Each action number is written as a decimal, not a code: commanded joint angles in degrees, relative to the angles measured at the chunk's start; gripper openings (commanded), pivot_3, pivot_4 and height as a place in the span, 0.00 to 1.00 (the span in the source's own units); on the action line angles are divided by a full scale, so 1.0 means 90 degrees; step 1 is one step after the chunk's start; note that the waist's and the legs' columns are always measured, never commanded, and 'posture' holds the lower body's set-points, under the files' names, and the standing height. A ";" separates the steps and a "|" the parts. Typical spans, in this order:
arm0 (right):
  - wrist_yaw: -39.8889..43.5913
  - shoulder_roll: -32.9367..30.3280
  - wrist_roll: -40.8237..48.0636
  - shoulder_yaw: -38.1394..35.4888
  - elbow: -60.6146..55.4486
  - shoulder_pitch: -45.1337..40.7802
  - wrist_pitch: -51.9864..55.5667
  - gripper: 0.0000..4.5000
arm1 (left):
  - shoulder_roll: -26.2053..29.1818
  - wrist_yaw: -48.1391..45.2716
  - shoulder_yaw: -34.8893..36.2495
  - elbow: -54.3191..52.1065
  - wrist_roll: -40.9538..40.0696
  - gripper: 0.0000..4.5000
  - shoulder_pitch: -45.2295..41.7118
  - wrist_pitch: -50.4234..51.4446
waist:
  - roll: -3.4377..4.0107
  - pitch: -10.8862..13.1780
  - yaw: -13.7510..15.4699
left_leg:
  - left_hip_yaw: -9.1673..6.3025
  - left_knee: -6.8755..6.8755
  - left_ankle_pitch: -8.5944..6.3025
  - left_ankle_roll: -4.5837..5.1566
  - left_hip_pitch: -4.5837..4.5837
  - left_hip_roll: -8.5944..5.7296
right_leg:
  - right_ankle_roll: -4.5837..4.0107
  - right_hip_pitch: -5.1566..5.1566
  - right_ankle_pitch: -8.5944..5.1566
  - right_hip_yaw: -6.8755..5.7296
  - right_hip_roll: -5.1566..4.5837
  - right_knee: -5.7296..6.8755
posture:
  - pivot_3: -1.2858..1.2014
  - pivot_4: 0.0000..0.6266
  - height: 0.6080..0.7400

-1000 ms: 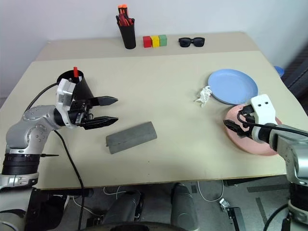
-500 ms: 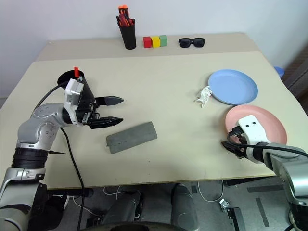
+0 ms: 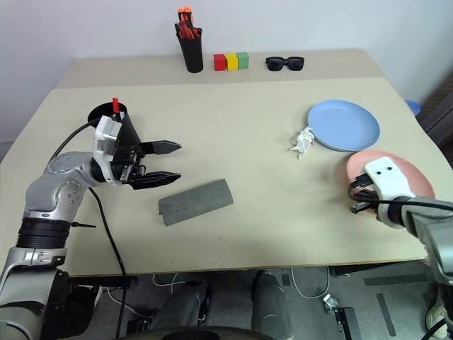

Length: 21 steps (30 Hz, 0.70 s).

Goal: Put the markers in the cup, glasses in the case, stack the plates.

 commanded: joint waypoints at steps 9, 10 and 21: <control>-0.0140 0.0322 -0.0905 0.1319 0.2078 -0.2809 -0.2163 0.01 | -0.0034 0.0273 0.0230 -0.0159 -0.0051 1.00 -0.0031 -0.0158 | 0.0001 0.0001 -0.0098 | 0.0004 -0.0004 0.0000 -0.0001 -0.0001 0.0000 | 0.0001 -0.0004 0.0000 0.0001 0.0000 -0.0001 | 0.52 0.24 1.00; -0.0124 0.0429 -0.1087 0.1558 0.2419 -0.3040 -0.2499 0.01 | -0.0038 0.0322 0.0245 -0.0197 -0.0066 1.00 -0.0011 -0.0130 | 0.0001 0.0002 -0.0110 | 0.0005 -0.0004 0.0000 0.0000 0.0000 -0.0001 | 0.0000 -0.0003 0.0001 0.0001 0.0001 -0.0004 | 0.52 0.24 1.00; -0.0049 0.1875 -0.2211 0.2580 0.7216 -0.5560 -0.5942 0.07 | 0.0066 0.0784 0.0428 -0.0979 -0.0233 1.00 0.0491 0.0147 | 0.0014 0.0010 -0.0124 | 0.0006 -0.0020 0.0002 -0.0004 -0.0010 -0.0005 | -0.0004 -0.0021 0.0004 0.0003 0.0003 -0.0015 | 0.52 0.24 1.00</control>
